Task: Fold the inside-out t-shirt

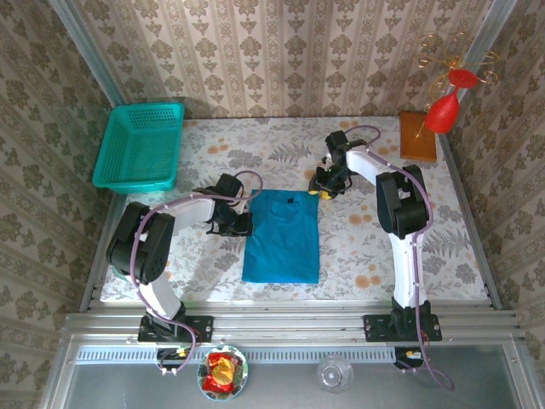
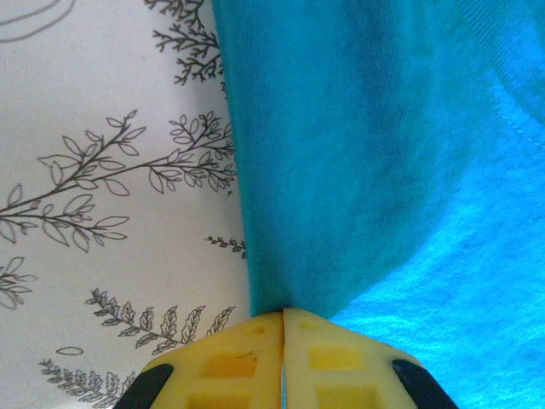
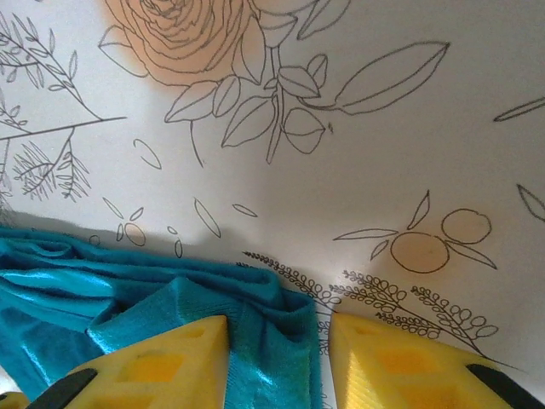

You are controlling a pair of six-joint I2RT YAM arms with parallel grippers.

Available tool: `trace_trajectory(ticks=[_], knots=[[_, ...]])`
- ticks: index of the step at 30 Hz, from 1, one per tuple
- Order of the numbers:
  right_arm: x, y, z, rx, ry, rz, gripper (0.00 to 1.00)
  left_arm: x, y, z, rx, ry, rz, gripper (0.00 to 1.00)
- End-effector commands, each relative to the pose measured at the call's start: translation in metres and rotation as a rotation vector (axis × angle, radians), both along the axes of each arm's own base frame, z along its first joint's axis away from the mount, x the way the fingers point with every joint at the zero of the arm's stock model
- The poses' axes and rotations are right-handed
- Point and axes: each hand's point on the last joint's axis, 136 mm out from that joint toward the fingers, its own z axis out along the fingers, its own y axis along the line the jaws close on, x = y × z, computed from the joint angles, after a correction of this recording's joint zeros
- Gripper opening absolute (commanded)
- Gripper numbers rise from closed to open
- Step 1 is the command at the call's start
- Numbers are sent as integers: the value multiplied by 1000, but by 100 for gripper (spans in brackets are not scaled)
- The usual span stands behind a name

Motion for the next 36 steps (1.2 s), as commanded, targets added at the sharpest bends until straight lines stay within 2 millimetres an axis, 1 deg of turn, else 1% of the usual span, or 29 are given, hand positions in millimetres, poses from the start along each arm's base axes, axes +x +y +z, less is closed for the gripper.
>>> trace_trajectory(ticks=[1,10,18,25,28,33,36], knots=[[-10,18,0,20,15,60,37,-28,23,-28,110,114,7,10],[-11,20,8,15,1,72,37,-29,23,-29,110,114,8,10],[-11,23,16,35,-13,75,34,-29,24,-28,111,114,8,10],[-10,27,16,64,-15,71,33,-29,22,-27,111,115,5,10],[-9,24,14,50,-14,65,28,-29,22,-26,111,113,3,10],[-9,15,11,8,-14,60,13,-30,18,-23,105,107,-10,10],[-10,8,11,-17,-14,60,6,-33,14,-21,114,100,-20,10]])
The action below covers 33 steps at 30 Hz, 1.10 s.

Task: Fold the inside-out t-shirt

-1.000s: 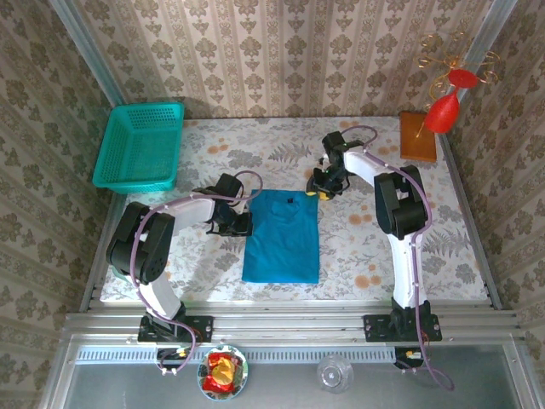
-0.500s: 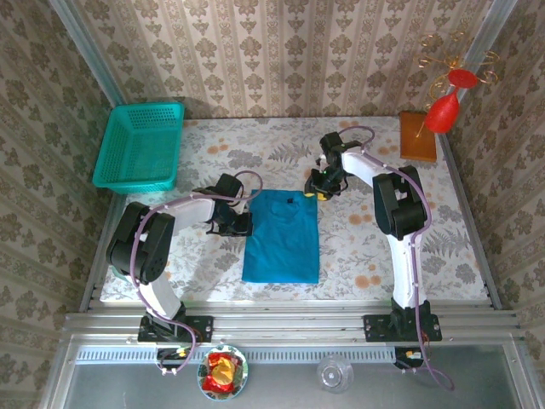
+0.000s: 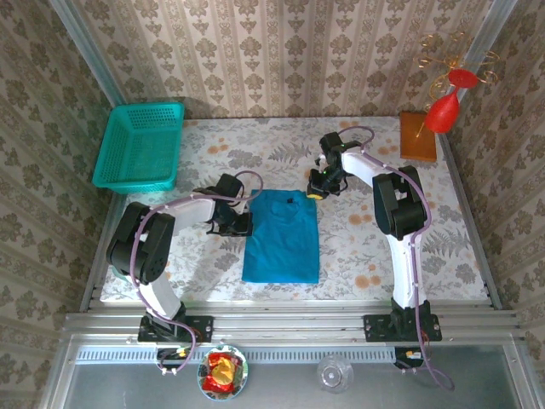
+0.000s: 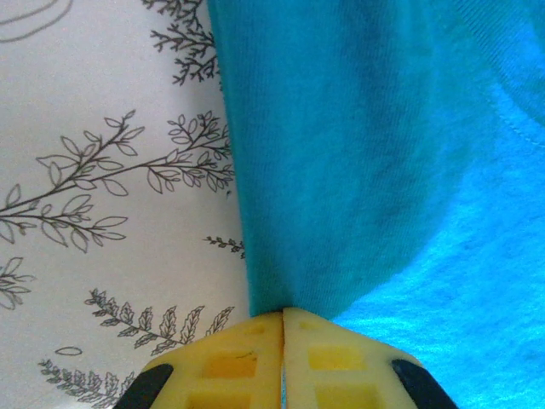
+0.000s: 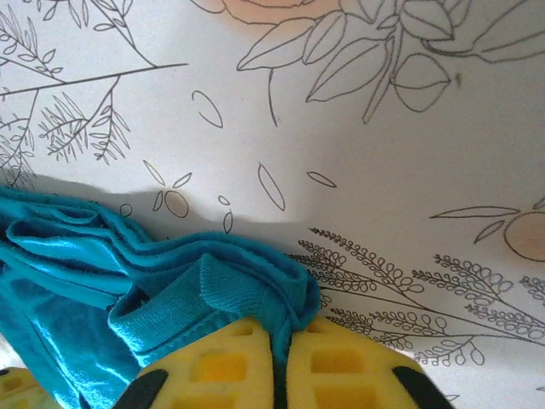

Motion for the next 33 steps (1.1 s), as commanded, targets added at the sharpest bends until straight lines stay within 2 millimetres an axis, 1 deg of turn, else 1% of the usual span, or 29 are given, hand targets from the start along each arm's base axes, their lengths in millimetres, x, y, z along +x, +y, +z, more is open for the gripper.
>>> trace_trajectory(ticks=[1,3,7,11,12,13,17,21,22,25,29,33], knots=[[-3,-11,10,-41,-11,-1,4,-32,14,-20,106,101,-13,10],[-1,-15,10,-49,-16,-2,0,-35,8,-18,98,97,-17,10],[10,-17,12,-34,-36,4,0,-39,-7,-11,51,87,-5,10],[25,-3,14,39,-66,36,0,-34,-20,7,-15,48,18,11],[28,-1,13,53,-64,42,0,-31,-21,13,-23,31,22,13],[31,3,13,68,-65,49,0,-27,-21,19,-22,7,23,18],[40,12,10,103,-66,69,0,-6,-9,35,-22,-54,72,25],[43,19,11,135,-68,96,0,22,14,43,-21,-110,138,35],[43,19,11,135,-67,98,0,32,23,45,-24,-122,168,37],[42,21,10,139,-57,101,0,52,34,50,-76,-130,208,40],[37,27,8,145,-41,109,0,73,34,50,-155,-118,232,42],[29,30,6,131,-24,128,0,88,18,48,-269,-81,220,41]])
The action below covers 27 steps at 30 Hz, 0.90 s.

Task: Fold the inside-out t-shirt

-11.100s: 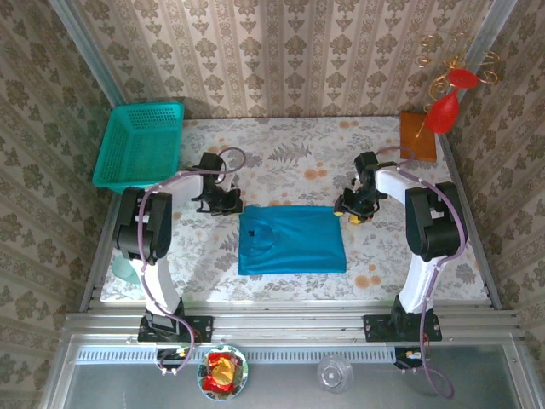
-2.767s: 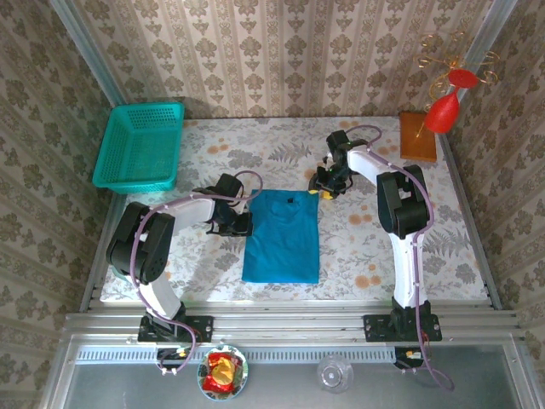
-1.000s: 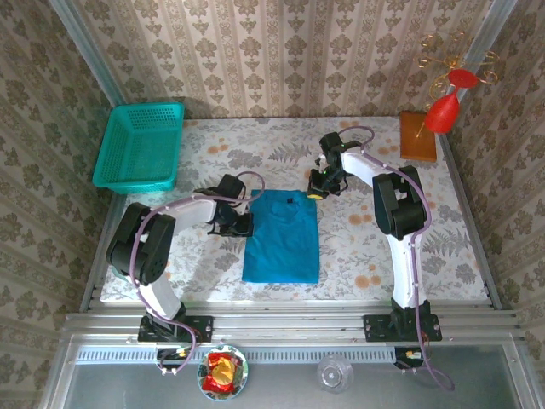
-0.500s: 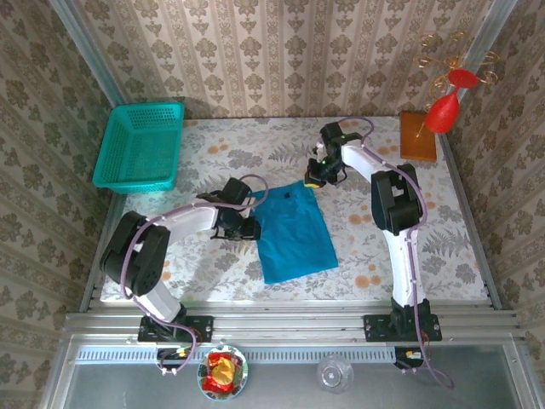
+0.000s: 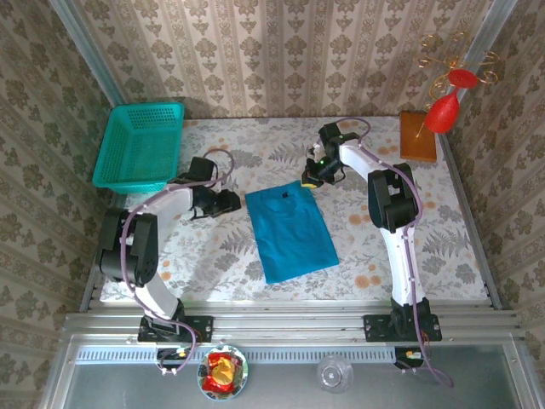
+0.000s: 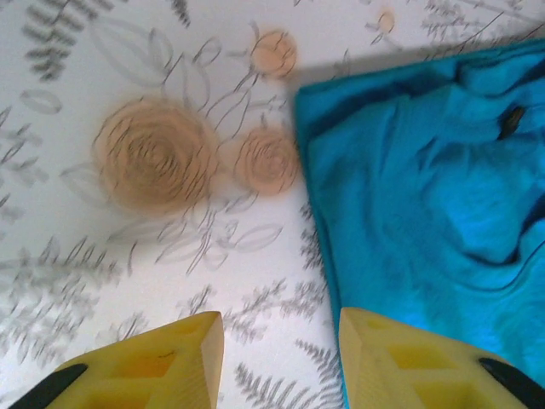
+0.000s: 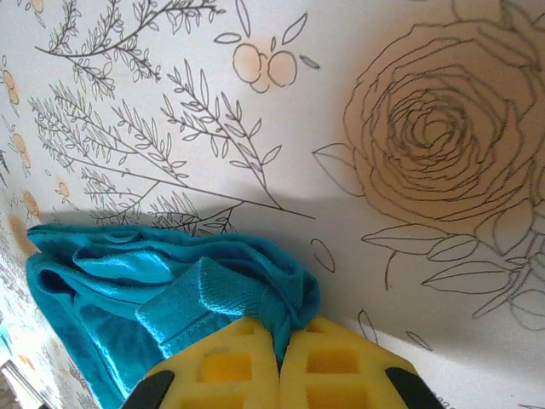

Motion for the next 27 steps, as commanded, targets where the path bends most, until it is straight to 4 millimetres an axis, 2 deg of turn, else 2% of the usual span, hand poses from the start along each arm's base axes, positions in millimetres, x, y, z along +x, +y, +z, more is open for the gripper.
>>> trace_trajectory(ticks=[1,7,10,14,21,24,27], knots=[[-12,9,-1,6,43,41,0,13,-22,3,-127,2,-52,41],[-19,11,0,8,46,49,0,29,-40,-7,-219,19,-51,38],[-20,10,2,2,48,51,0,29,-47,-9,-252,33,-68,36],[-21,10,5,-5,42,54,0,31,-39,-17,-164,21,-56,38],[-25,7,4,-15,48,60,0,48,-28,-17,125,-124,-195,42],[-27,7,2,-19,53,62,0,58,-25,-20,154,-133,-222,46],[-28,6,3,-23,52,63,0,64,-28,-23,107,-111,-240,49]])
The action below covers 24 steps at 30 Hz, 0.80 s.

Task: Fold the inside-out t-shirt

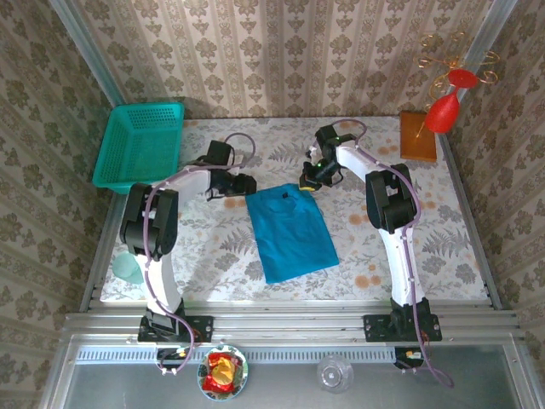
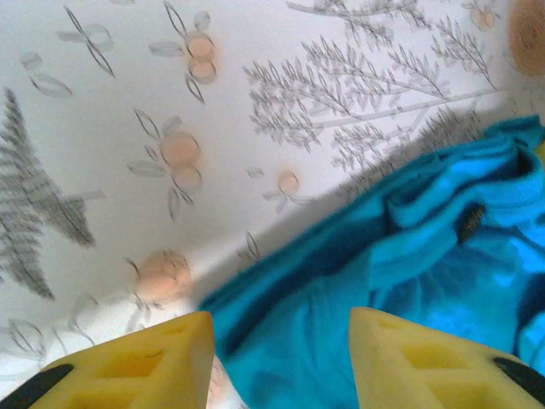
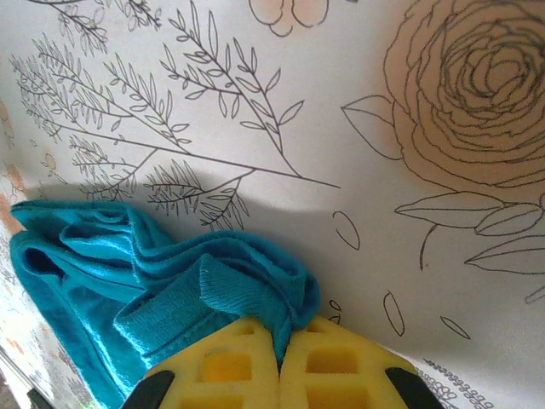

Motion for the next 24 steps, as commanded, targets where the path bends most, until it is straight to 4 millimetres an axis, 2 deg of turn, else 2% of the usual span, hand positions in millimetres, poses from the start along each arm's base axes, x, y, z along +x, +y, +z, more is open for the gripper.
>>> trace_trajectory(ticks=[1,5,10,15,24], knots=[[-17,-1,7,-14,33,24,0,-3,9,-19,37,55,-55,49],[-18,-2,9,-20,29,26,0,-6,-2,-21,-21,93,-98,51],[-18,-2,10,-23,27,27,0,-20,-9,-28,-71,149,-135,51],[-17,-3,12,-25,22,25,0,-34,-17,-23,-166,183,-172,50],[-18,-4,13,-28,22,20,0,-37,-12,-16,-287,210,-138,50]])
